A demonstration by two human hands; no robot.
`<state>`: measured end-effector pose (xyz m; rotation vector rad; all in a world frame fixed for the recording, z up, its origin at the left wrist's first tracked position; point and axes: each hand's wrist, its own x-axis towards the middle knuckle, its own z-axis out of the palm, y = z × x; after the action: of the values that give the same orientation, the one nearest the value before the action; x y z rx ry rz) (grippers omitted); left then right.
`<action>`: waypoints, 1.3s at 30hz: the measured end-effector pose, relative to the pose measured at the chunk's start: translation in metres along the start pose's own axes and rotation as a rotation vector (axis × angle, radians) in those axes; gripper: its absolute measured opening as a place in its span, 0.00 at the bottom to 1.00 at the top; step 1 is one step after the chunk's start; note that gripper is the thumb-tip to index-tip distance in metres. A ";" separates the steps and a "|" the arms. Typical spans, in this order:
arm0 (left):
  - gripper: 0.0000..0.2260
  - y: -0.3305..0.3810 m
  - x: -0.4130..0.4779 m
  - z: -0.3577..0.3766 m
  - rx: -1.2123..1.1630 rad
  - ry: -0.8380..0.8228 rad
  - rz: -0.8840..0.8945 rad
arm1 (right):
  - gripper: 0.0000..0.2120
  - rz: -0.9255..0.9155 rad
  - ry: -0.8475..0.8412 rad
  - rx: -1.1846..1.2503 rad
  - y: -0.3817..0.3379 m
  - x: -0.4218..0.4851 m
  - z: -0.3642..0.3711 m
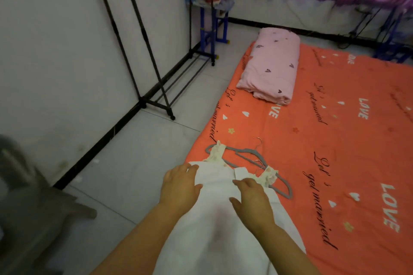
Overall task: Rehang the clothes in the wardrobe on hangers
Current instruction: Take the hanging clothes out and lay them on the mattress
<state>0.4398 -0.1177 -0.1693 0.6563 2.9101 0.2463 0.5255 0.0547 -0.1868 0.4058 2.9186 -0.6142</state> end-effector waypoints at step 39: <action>0.18 -0.269 -1.009 -0.109 0.224 0.674 -1.979 | 0.29 -2.149 -0.505 -0.186 -0.731 -0.693 0.231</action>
<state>1.2109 -0.8111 -0.0058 -2.5036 2.4623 -0.1739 0.9944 -0.8460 0.0051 -2.5001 1.6674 -0.3107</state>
